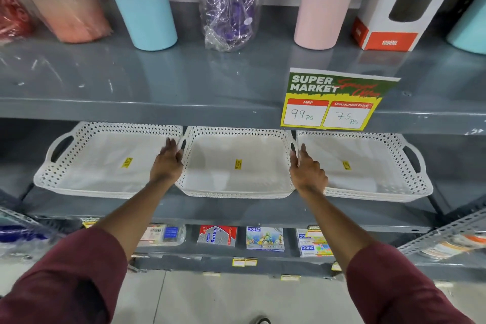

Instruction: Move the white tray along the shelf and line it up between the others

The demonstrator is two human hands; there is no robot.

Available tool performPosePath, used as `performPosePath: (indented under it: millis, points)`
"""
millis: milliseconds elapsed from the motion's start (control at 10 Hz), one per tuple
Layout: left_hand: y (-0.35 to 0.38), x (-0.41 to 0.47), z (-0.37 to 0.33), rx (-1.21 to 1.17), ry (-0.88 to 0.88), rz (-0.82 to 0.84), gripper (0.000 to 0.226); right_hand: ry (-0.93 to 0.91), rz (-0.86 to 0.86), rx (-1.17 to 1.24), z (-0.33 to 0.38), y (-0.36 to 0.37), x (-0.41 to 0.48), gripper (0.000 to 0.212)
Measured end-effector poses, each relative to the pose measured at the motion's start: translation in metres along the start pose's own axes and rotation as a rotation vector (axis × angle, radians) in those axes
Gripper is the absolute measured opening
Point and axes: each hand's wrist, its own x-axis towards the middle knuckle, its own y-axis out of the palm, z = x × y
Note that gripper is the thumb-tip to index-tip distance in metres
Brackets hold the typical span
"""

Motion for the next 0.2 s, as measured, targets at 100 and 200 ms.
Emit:
performPosePath:
  millis: [100,200]
  points:
    - [-0.008,-0.019,-0.006,0.012,0.090,-0.066,0.059,-0.098,-0.094,0.047,0.000,-0.011,-0.012,0.061]
    - [-0.023,-0.072,-0.008,-0.009,0.294,-0.189,0.061,-0.262,-0.182,0.189,0.011,-0.029,-0.054,0.055]
